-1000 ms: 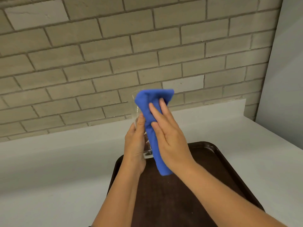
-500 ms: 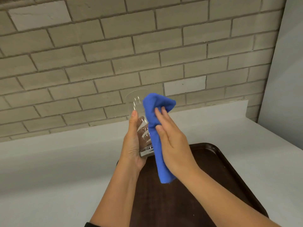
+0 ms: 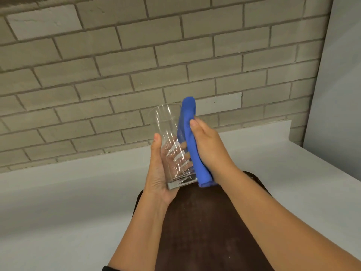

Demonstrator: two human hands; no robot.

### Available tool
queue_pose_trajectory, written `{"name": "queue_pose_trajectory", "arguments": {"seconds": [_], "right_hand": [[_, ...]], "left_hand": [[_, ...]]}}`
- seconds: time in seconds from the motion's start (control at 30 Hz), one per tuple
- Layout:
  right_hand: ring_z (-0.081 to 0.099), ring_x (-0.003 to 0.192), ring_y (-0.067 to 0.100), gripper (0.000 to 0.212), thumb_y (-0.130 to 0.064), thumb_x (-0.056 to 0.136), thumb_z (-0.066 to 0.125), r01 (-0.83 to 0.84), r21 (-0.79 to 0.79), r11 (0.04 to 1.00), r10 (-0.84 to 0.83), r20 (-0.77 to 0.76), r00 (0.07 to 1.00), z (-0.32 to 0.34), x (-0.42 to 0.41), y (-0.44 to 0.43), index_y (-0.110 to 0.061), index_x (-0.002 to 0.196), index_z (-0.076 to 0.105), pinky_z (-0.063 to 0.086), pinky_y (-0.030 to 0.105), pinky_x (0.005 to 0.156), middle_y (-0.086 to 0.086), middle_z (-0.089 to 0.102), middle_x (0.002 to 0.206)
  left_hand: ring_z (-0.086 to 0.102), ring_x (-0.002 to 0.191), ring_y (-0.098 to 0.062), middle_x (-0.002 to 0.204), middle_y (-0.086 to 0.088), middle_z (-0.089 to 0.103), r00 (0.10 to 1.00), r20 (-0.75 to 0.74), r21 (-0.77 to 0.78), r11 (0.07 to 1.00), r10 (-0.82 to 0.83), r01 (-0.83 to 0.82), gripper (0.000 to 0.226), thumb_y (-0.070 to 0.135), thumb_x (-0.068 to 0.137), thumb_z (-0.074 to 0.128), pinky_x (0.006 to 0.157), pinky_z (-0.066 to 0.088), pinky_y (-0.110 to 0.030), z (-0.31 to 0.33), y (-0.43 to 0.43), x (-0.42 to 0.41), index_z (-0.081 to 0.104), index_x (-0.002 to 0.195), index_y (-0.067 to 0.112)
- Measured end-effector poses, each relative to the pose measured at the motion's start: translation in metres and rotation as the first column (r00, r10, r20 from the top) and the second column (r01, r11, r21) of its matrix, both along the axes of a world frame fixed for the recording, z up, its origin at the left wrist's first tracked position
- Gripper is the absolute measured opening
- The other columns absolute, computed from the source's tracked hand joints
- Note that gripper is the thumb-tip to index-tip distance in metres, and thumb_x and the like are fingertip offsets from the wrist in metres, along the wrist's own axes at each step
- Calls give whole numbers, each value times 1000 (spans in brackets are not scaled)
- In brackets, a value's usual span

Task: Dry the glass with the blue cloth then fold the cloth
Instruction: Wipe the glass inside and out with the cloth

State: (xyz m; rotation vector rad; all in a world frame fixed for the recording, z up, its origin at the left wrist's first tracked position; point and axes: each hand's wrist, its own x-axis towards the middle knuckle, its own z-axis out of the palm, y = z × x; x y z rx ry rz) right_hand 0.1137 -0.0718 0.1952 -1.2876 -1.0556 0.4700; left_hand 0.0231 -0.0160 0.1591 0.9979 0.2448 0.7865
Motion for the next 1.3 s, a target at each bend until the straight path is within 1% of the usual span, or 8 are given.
{"name": "queue_pose_trajectory", "arguments": {"seconds": [0.13, 0.37, 0.57, 0.67, 0.77, 0.93, 1.13, 1.3], "right_hand": [[34, 120, -14, 44, -31, 95, 31, -31, 81, 996, 21, 119, 993, -34, -24, -30, -33, 138, 21, 23, -4, 96, -25, 29, 135], [-1, 142, 15, 45, -20, 95, 33, 101, 169, 980, -190, 674, 714, -6, -23, -22, -19, 139, 25, 4, 19, 109, 0, 7, 155], [51, 114, 21, 37, -28, 95, 33, 23, 46, 999, -24, 30, 999, 25, 5, 4, -18, 129, 45, 37, 35, 100, 9, 52, 130], [56, 59, 17, 29, -34, 93, 36, -43, -3, 999, 40, -300, 953, 6, 2, -6, -17, 87, 59, 49, 29, 57, 6, 60, 74], [61, 53, 18, 32, -36, 92, 40, -67, 30, 997, 73, -487, 871, -24, -11, -20, -15, 82, 63, 54, 29, 51, 7, 64, 67], [66, 83, 28, 36, -37, 92, 37, -46, 57, 997, 71, -618, 783, -47, -17, -29, -12, 98, 63, 52, 44, 85, 14, 69, 92], [65, 82, 23, 32, -36, 93, 37, 12, 22, 1000, 6, -653, 758, -47, -13, -29, -16, 100, 62, 55, 37, 71, 12, 67, 97], [63, 96, 22, 30, -37, 93, 35, 61, -3, 998, -54, -510, 859, -48, -20, -29, -26, 111, 56, 48, 47, 94, 7, 66, 107]], "left_hand": [[72, 76, -18, 85, -2, 76, 999, -43, -47, 999, 4, -6, 64, 69, 58, 59, 64, 56, -31, -3, 5, -3, 70, 100, 22], [69, 91, -11, 95, 3, 74, 995, 79, -149, 986, -65, 76, 44, 52, 66, 58, 80, 56, -27, -3, -7, 5, 75, 94, 23], [66, 93, -26, 93, -5, 74, 999, 36, -54, 998, -30, 32, 64, 66, 57, 59, 95, 45, -50, 2, -5, 5, 72, 98, 18], [70, 73, -19, 84, -4, 74, 999, 19, -12, 999, -48, 48, 62, 66, 57, 57, 69, 59, -37, 6, -3, 1, 75, 89, 16], [69, 67, -19, 78, -6, 73, 998, -50, 4, 999, -46, 47, 63, 68, 53, 58, 58, 58, -31, 5, -2, -1, 76, 81, 15], [65, 61, -11, 72, 5, 71, 972, -167, 196, 972, 166, -132, 53, 68, 55, 59, 56, 55, -26, 9, -7, 3, 75, 80, 24], [51, 74, -13, 90, 13, 54, 708, -142, 604, 627, 692, -492, 43, 45, 82, 55, 67, 45, -17, 16, -10, 9, 49, 118, 22], [58, 87, -9, 114, 8, 61, 633, -169, 755, 512, 755, -409, 44, 46, 82, 53, 68, 47, -13, 11, -20, -2, 55, 120, 24]]}}
